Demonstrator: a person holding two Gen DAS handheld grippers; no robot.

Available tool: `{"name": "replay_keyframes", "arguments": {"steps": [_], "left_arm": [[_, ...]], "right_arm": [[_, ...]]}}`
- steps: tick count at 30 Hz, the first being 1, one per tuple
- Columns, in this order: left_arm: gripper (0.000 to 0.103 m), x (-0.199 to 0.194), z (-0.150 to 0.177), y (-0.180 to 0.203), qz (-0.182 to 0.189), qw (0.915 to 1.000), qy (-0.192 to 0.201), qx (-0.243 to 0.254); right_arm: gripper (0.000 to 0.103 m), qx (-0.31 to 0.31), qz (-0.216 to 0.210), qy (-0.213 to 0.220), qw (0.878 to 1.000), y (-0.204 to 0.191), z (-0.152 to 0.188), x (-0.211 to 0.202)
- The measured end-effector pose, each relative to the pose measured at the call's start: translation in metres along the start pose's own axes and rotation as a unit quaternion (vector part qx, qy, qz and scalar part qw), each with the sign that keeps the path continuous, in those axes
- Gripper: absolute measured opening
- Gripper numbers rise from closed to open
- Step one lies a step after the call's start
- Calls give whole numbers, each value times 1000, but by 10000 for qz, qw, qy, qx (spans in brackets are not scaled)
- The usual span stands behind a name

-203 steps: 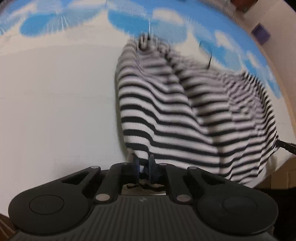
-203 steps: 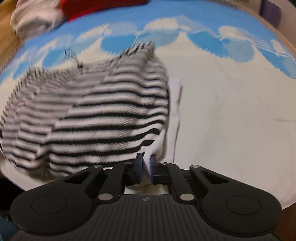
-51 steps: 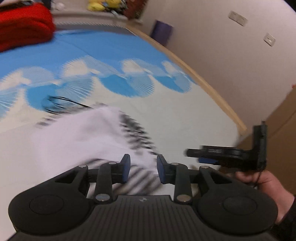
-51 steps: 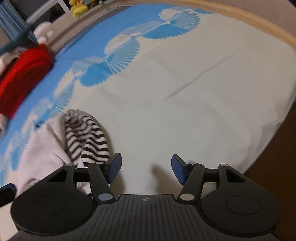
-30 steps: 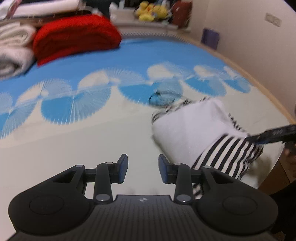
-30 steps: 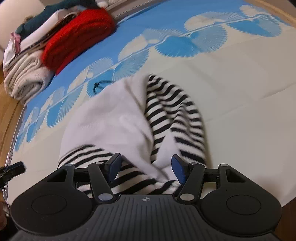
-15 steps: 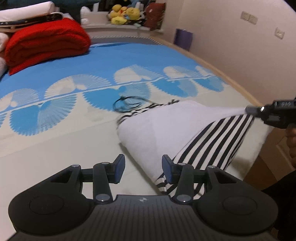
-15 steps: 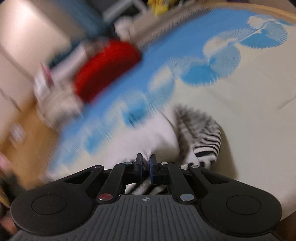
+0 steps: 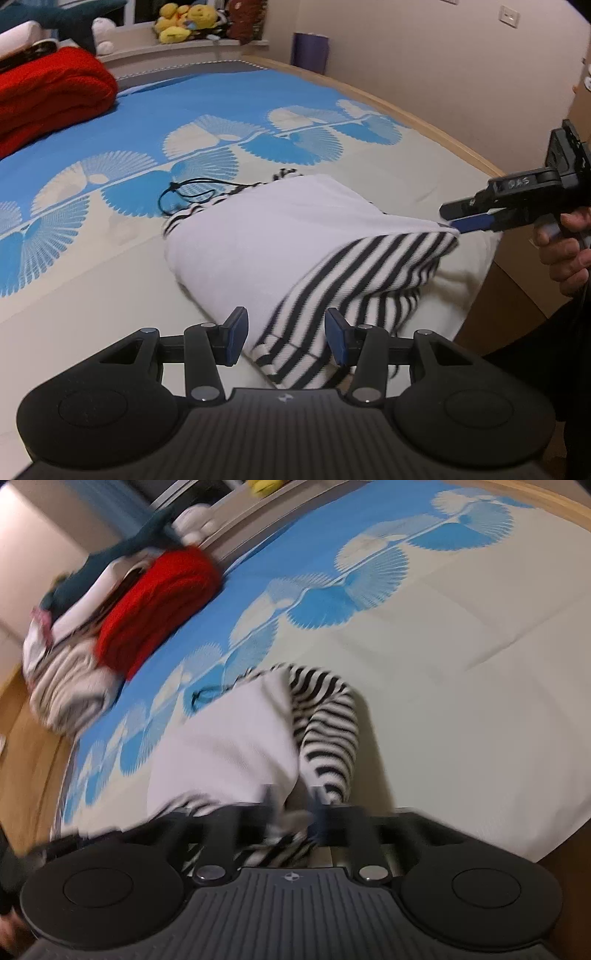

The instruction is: Fold small clothes

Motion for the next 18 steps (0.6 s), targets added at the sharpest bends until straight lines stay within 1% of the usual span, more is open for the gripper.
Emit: {"name": "replay_keyframes", "arguments": {"steps": [1, 4, 7, 9, 10, 11, 12, 13, 14, 16, 18], "left_arm": [[51, 0, 0, -3, -36, 10000, -3, -62], [51, 2, -1, -11, -70, 9997, -37, -216], [51, 1, -2, -9, -78, 9998, -41, -195], [51, 3, -2, -5, -68, 9998, -41, -172], [51, 4, -2, -4, -67, 9998, -51, -152], [51, 5, -2, -2, -68, 9999, -56, -128], [51, 5, -2, 0, -63, 9999, -53, -107], [51, 6, -3, 2, -35, 9999, -38, -91], [51, 6, -3, 3, 14, 10000, -19, -82], [51, 5, -3, 9, 197, 9998, 46, -58], [51, 5, -3, 15, 343, 9994, 70, 32]], "right_arm": [[64, -6, 37, 21, 10000, 3, -1, 2], [63, -98, 39, -179, 9998, -2, 2, 17], [62, -439, 45, -323, 9985, -15, 5, 26], [53, -694, -127, -375, 9968, -26, 9, 26], [32, -850, -195, -446, 9952, -30, 13, 25], [6, -974, -227, -542, 9935, -32, 16, 25], [6, -1088, -230, -582, 9921, -33, 18, 24], [5, -1193, -240, -515, 9912, -34, 19, 18], [4, -1238, -363, -351, 9910, -35, 17, 7], [2, -956, -767, 18, 9925, -30, 8, -20], [0, -644, -974, 210, 9929, -18, 3, -40]]}}
Point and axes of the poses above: each gripper's, at about its wrist camera, not at the fingertips, and x roughly the way its jaws point, y to its right, z to its underside, the point moved 4 cm from there along x, roughly the way its jaws point, and after that the axes turned 1 degree about -y, right-handed, at the moved point
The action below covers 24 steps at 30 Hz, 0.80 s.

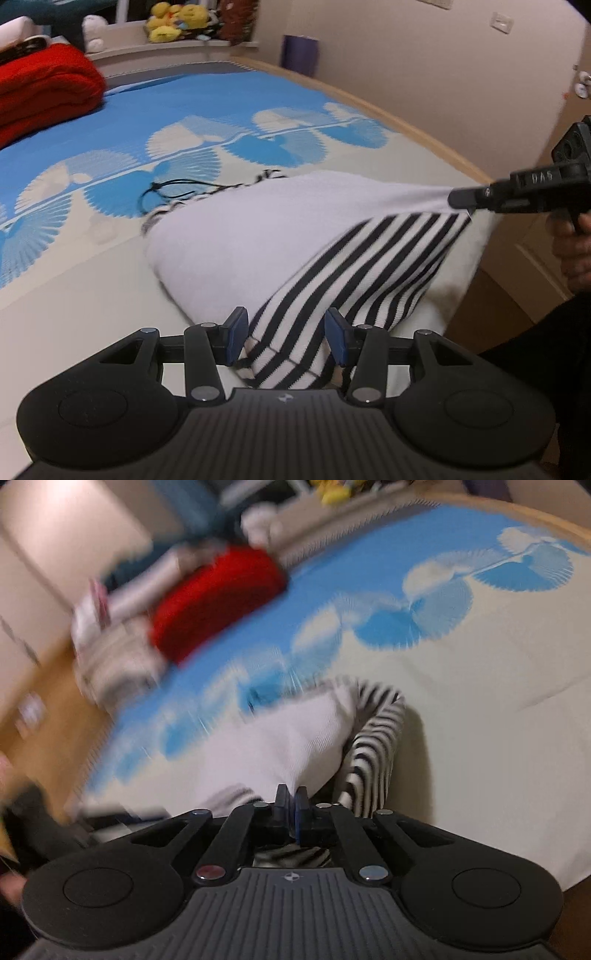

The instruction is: Fold small clothes

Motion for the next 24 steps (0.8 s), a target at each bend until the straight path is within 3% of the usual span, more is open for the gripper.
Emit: {"name": "replay_keyframes", "arguments": {"steps": [3, 6, 9, 13, 18, 19, 21, 23, 24], "left_arm": [[51, 5, 3, 6, 107, 9999, -76, 109], [52, 20, 12, 7, 68, 9989, -428, 188], [63, 41, 25, 9, -164, 9948, -923, 394], [69, 50, 31, 7, -280, 9930, -1065, 418], [72, 41, 27, -12, -81, 9948, -1013, -117], [76, 39, 25, -19, -21, 9951, -939, -305], [81, 36, 20, -30, 54, 9939, -886, -652], [82, 35, 13, -44, 68, 9915, -818, -1005], [83, 35, 10, -52, 71, 9899, -751, -1198]], "right_arm": [[0, 33, 421, -258, 9988, 18, 8, -6], [0, -173, 907, -921, 9915, 27, 25, 13], [0, -356, 1458, -1542, 9766, 32, 41, 40], [0, -563, 1852, -1694, 9664, 27, 47, 54], [3, -1002, 2096, -1298, 9639, 15, 39, 54], [3, -1052, 2120, -1051, 9659, 14, 34, 47], [14, -1231, 2241, -283, 9663, 3, 20, 32], [31, -1504, 1980, 460, 9675, -16, 12, 19], [32, -1623, 1692, 653, 9699, -26, 12, 16]]}}
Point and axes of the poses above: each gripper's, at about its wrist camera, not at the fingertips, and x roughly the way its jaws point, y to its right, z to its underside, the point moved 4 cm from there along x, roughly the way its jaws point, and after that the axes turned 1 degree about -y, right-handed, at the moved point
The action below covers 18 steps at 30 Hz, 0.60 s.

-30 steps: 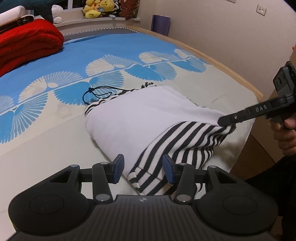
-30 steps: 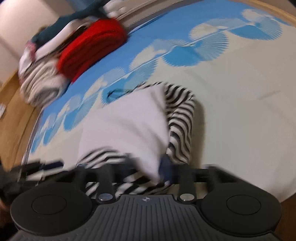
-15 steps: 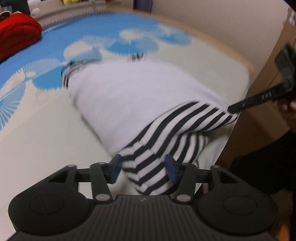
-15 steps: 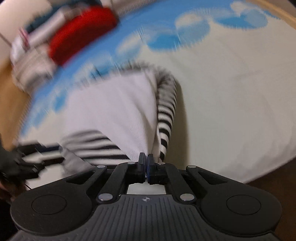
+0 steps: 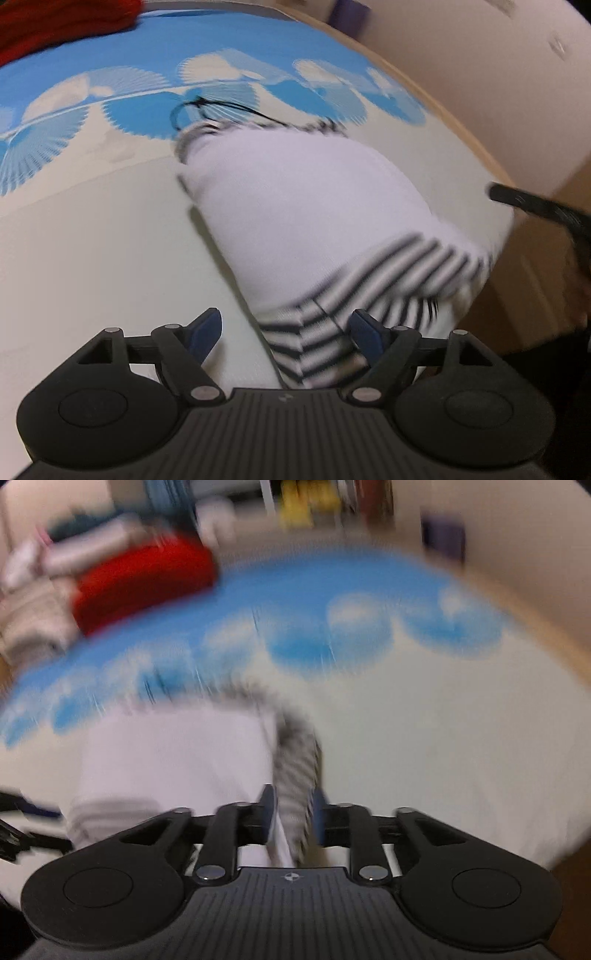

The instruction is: Fold small clothes

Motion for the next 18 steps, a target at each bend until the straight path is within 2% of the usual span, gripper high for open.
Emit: {"name": "replay_keyframes", "arguments": {"steps": [2, 3, 5, 6, 8, 10, 11, 18], "left_arm": [[83, -2, -8, -13, 68, 9992, 88, -395], [83, -1, -14, -19, 151, 9979, 122, -616], [83, 0, -24, -29, 316, 9939, 191, -1035], [83, 3, -28, -36, 405, 9907, 226, -1279], [83, 7, -36, -49, 540, 9851, 251, -1612], [84, 17, -44, -58, 693, 9793, 240, -1885], [85, 23, -49, -61, 752, 9774, 234, -1962], [86, 65, -65, -69, 1314, 9632, 150, -2339]], "right_arm": [[32, -183, -529, 16, 9984, -17, 0, 1], [32, -361, -819, -148, 9959, -29, 3, 7], [32, -744, -1084, -628, 9893, -48, 14, 23], [32, -938, -1049, -993, 9851, -55, 22, 35], [31, -1478, -646, -1857, 9693, -61, 48, 63], [31, -1959, -297, -2379, 9509, -63, 67, 80], [31, -2046, -266, -2417, 9482, -64, 69, 82], [31, -1735, -330, -2501, 9520, -57, 62, 89]]}}
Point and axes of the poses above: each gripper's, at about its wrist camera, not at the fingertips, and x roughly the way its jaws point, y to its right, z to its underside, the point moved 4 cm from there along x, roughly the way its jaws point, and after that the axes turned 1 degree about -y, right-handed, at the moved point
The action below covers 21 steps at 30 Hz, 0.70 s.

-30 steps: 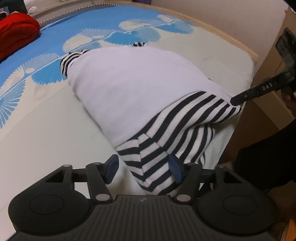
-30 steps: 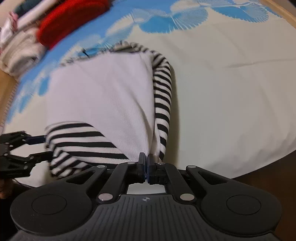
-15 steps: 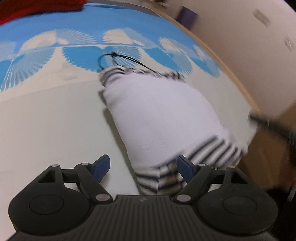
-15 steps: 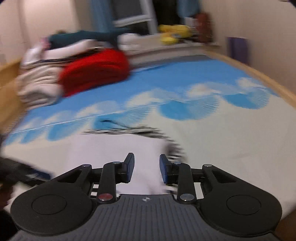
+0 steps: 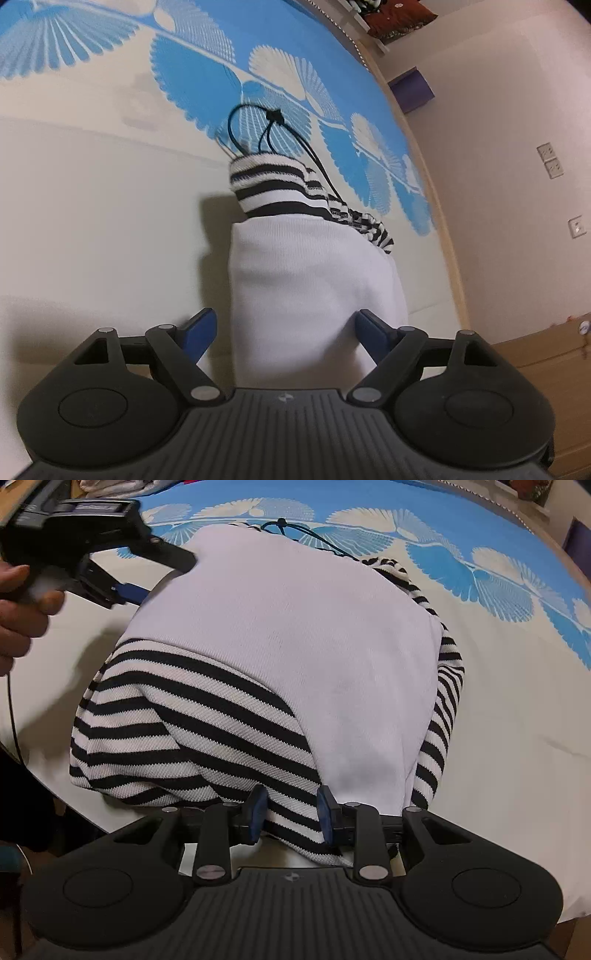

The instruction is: Fold small clothes

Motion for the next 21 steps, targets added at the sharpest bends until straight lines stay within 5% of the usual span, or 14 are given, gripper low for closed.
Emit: {"name": "replay_keyframes", "arguments": {"steps": [5, 7, 10, 15, 21], "left_arm": [[78, 23, -4, -5, 147, 9996, -92, -219], [54, 24, -5, 2, 5, 10000, -77, -33], [40, 9, -11, 13, 60, 9999, 33, 78], [39, -41, -29, 18, -410, 9963, 396, 650], [44, -107, -65, -25, -886, 9899, 873, 685]], "right_arm": [[31, 160, -35, -88, 9998, -4, 0, -2], [31, 318, -60, -144, 9994, -1, -3, -1], [31, 531, -100, -180, 9984, -2, -9, 2], [29, 694, -425, -98, 9966, -22, -37, 9], [14, 469, -771, -50, 9959, -85, -84, 33]]}}
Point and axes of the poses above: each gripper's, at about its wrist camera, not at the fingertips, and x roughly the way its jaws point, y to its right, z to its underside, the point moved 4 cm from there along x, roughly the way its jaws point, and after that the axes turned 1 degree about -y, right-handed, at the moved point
